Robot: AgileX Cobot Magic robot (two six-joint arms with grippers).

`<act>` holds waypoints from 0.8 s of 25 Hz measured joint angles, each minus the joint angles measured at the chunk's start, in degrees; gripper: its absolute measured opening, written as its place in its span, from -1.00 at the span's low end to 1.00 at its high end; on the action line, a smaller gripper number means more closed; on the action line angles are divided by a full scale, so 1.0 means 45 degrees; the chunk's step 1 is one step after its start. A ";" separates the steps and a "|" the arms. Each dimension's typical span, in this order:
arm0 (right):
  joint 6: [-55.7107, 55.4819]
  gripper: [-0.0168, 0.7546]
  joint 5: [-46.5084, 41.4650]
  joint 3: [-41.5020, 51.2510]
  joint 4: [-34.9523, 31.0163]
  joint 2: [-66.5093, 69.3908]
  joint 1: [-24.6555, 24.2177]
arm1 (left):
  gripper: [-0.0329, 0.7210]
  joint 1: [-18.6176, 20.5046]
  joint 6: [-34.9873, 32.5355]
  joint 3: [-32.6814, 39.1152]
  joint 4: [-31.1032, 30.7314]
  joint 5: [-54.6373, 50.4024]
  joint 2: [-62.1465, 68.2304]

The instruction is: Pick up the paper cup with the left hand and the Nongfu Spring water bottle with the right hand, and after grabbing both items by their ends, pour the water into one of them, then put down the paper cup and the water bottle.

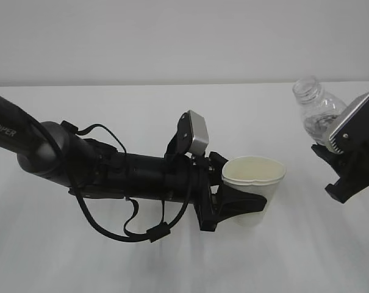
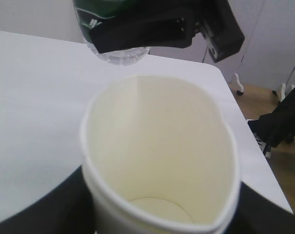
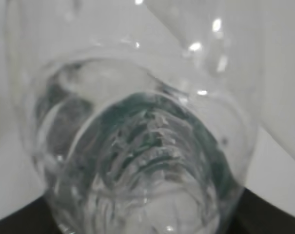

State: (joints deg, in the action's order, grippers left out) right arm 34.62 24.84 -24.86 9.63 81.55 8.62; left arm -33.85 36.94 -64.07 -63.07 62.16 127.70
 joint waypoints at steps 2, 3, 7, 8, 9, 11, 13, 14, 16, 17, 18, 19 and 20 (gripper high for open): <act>0.0810 0.09 0.0000 0.0000 -0.0439 0.0000 0.0000 | 0.22 0.0000 0.0000 -0.0019 0.0000 0.0000 0.0000; 0.1207 0.09 0.0023 0.0000 -0.0712 0.0000 0.0000 | 0.22 0.0000 0.0000 -0.0019 0.0000 0.0000 0.0000; 0.2691 0.09 0.0133 0.0000 -0.1199 0.0000 0.0000 | 0.22 0.0000 0.0000 -0.0107 0.0000 -0.0011 0.0000; 0.2991 0.09 0.0142 0.0000 -0.1218 0.0000 0.0000 | 0.22 0.0000 0.0000 -0.0108 0.0000 -0.0011 0.0000; 0.3356 0.09 0.0185 0.0000 -0.1246 0.0000 0.0000 | 0.22 0.0000 0.0000 -0.0108 0.0000 -0.0011 0.0000; 0.3900 0.09 0.0270 0.0000 -0.1274 0.0000 0.0000 | 0.21 0.0000 0.0000 -0.0108 0.0000 -0.0011 0.0000; 0.4386 0.09 0.0458 0.0000 -0.1362 0.0000 0.0000 | 0.21 0.0000 0.0000 -0.0108 0.0000 -0.0011 0.0000; 0.4610 0.09 0.0520 0.0000 -0.1391 0.0000 0.0000 | 0.21 0.0000 0.0000 -0.0108 0.0000 -0.0031 0.0000; 0.5014 0.09 0.0571 0.0000 -0.1480 0.0000 0.0000 | 0.21 0.0000 0.0000 -0.0108 0.0000 -0.0031 0.0000; 0.5212 0.09 0.0599 0.0000 -0.1569 0.0000 0.0000 | 0.21 0.0000 0.0000 -0.0108 0.0000 -0.0031 0.0000; 0.5345 0.09 0.0688 0.0000 -0.1657 0.0000 0.0000 | 0.21 0.0000 0.0000 -0.0108 0.0000 -0.0031 0.0000; 0.5515 0.09 0.0809 0.0000 -0.1716 0.0051 0.0000 | 0.21 0.0000 0.0000 -0.0108 0.0000 -0.0031 0.0000; 0.5708 0.09 0.0872 -0.0018 -0.1749 0.0111 0.0000 | 0.21 0.0000 0.0000 -0.0108 0.0000 -0.0031 0.0000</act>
State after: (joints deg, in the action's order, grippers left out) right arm 60.31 28.76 -24.94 1.76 82.05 8.62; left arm -33.85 36.94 -64.55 -63.07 62.02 127.70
